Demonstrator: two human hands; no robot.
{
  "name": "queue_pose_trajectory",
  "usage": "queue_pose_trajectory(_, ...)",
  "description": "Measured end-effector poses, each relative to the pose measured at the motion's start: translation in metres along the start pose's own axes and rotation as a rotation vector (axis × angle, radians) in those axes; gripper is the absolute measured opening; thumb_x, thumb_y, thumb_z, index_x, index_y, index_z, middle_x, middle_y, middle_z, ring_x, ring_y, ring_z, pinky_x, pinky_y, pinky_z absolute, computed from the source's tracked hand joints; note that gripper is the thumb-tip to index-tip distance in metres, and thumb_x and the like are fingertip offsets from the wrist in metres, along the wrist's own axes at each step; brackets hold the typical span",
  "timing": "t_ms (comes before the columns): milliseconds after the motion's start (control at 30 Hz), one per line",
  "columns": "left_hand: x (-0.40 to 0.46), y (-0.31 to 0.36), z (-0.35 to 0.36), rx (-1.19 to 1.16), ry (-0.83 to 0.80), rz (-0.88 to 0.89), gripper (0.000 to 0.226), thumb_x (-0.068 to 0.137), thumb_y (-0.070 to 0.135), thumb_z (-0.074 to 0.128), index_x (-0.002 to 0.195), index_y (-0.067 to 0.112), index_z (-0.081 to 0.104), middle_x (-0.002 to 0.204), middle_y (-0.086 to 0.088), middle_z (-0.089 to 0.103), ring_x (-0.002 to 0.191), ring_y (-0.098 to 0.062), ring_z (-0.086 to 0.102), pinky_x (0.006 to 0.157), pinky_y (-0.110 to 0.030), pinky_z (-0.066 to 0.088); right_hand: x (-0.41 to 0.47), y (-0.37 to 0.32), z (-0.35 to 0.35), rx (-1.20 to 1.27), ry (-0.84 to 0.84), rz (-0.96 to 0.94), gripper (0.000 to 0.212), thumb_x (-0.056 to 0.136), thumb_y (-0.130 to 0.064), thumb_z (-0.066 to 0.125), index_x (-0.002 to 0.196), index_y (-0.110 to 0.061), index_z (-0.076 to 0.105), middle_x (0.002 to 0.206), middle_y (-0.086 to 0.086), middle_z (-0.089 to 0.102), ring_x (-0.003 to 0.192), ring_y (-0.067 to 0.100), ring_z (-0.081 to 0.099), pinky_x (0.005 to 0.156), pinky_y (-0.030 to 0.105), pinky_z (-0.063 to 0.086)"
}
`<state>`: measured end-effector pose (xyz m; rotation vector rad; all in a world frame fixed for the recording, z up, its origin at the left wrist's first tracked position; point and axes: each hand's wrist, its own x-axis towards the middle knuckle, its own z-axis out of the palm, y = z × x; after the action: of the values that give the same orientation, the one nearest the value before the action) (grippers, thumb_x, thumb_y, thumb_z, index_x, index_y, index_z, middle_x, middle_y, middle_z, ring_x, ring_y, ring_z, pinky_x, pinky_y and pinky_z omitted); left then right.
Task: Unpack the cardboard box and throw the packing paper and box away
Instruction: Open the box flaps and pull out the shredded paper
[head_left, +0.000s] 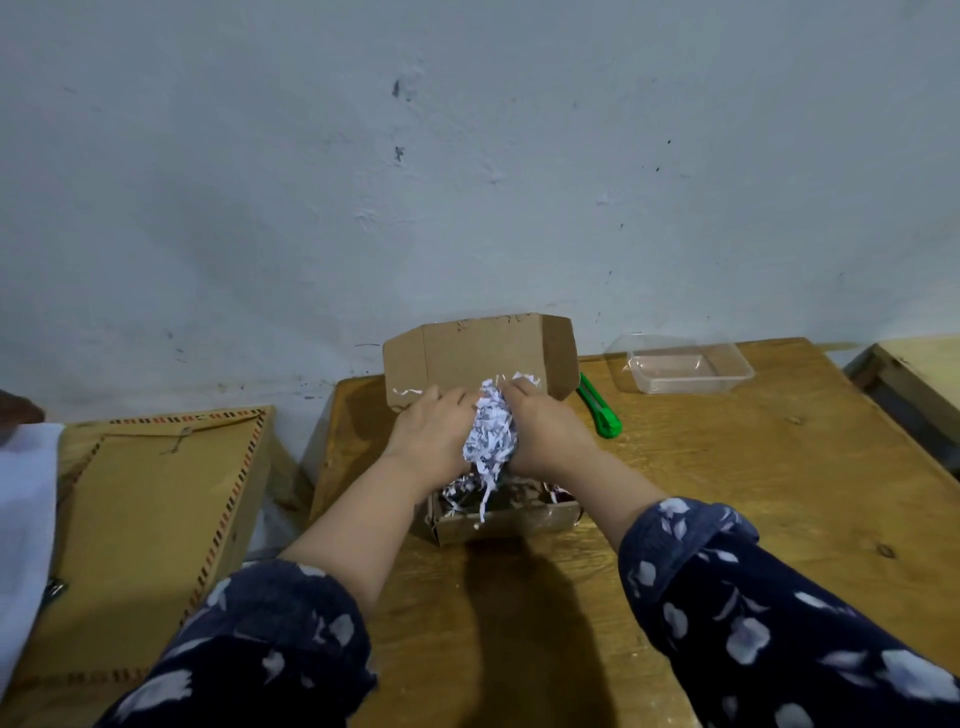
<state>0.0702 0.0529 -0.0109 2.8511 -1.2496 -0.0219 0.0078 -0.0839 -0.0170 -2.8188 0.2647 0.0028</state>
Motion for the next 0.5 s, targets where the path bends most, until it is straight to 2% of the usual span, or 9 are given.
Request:
queue_pose_trajectory(100,0.006,0.002,-0.015,-0.004,0.087,-0.001,0.087,0.069,0.031,0.081,0.142,0.021,0.035,0.134,0.001,0.051,0.112,-0.023,0.046,0.09,-0.038,0.05,-0.005,-0.002,-0.024,-0.012,0.104,-0.035,0.088,0.068,-0.02,0.077,0.143,-0.016,0.031,0.143,0.001,0.039,0.106,0.026,0.06,0.076,0.035,0.053)
queue_pose_trajectory(267,0.022,0.036,-0.031,-0.051,0.172,0.101,0.077,0.077,0.031,0.074,0.142,0.022,0.033,0.135,0.0,0.049,0.116,-0.024,0.043,0.091,-0.039,0.046,-0.035,0.018,-0.058,-0.042,0.195,0.03,0.081,0.069,-0.03,0.077,0.138,-0.016,0.038,0.136,0.001,0.045,0.107,0.026,0.059,0.083,0.037,0.048)
queue_pose_trajectory(400,0.037,0.087,-0.031,-0.059,0.138,0.242,0.074,0.079,0.023,0.071,0.142,0.016,0.033,0.135,-0.004,0.047,0.118,-0.027,0.041,0.096,-0.037,0.041,-0.072,0.056,-0.072,-0.012,0.234,0.131,0.074,0.067,-0.032,0.076,0.132,-0.015,0.044,0.129,0.002,0.048,0.102,0.027,0.06,0.073,0.035,0.049)
queue_pose_trajectory(500,0.043,0.132,-0.023,-0.078,0.088,0.327,0.071,0.08,0.02,0.069,0.141,0.016,0.033,0.137,-0.005,0.045,0.12,-0.028,0.04,0.097,-0.04,0.044,-0.103,0.091,-0.071,0.007,0.229,0.237,0.074,0.067,-0.033,0.074,0.132,-0.017,0.044,0.13,0.001,0.047,0.105,0.028,0.059,0.074,0.035,0.046)
